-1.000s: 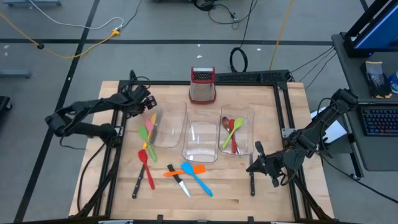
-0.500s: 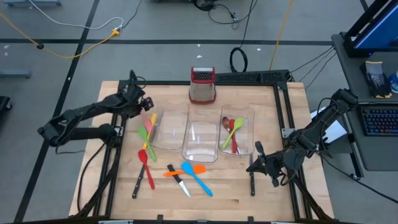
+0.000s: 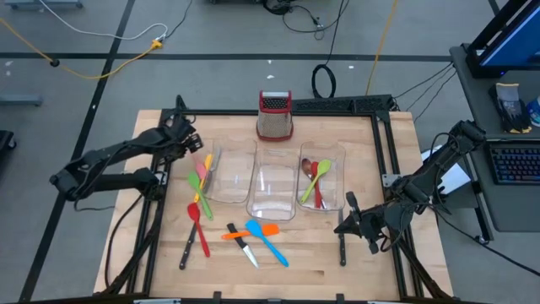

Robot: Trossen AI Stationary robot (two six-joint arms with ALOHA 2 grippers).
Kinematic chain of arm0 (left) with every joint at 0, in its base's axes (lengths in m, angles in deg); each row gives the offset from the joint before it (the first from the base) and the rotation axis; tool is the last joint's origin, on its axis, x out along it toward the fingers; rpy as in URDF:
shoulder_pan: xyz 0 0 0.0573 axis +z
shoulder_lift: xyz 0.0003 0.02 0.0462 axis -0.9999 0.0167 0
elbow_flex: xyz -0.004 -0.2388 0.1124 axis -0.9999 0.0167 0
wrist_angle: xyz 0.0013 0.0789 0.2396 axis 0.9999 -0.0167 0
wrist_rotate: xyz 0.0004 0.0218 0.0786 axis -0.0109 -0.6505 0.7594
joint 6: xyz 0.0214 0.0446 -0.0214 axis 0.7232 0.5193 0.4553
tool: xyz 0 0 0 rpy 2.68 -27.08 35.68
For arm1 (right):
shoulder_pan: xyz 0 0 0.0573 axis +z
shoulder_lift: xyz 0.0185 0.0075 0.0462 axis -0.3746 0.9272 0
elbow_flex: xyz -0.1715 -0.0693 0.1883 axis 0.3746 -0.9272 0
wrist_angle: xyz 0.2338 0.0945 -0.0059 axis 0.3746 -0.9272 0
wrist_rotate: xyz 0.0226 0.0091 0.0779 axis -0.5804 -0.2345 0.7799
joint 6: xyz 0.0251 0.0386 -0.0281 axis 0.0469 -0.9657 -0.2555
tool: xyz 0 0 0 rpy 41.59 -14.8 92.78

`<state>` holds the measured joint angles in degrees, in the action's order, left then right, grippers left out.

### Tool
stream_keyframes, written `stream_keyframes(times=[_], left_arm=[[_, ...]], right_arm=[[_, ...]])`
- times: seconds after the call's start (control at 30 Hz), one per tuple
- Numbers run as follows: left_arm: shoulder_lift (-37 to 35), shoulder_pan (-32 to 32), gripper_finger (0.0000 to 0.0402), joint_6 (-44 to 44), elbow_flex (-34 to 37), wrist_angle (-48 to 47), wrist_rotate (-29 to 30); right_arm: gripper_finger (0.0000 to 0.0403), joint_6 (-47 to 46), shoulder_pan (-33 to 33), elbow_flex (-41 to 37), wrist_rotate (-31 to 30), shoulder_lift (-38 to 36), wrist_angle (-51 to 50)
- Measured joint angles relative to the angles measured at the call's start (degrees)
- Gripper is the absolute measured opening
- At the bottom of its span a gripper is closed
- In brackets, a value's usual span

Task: Pick & Place Kitchen Items
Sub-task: Put the pink spatula into the middle transparent bin

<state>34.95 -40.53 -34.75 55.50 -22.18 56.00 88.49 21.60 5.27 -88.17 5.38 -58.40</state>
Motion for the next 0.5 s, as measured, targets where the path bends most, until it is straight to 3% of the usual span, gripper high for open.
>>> stream_keyframes(times=[0.5], left_arm=[[15.4, 0.0, 0.0255, 0.2, -0.6, 5.7, 0.3]], right_arm=[[0.0000, -1.0, 0.0, 0.0, 0.0, 0.0, 0.0]])
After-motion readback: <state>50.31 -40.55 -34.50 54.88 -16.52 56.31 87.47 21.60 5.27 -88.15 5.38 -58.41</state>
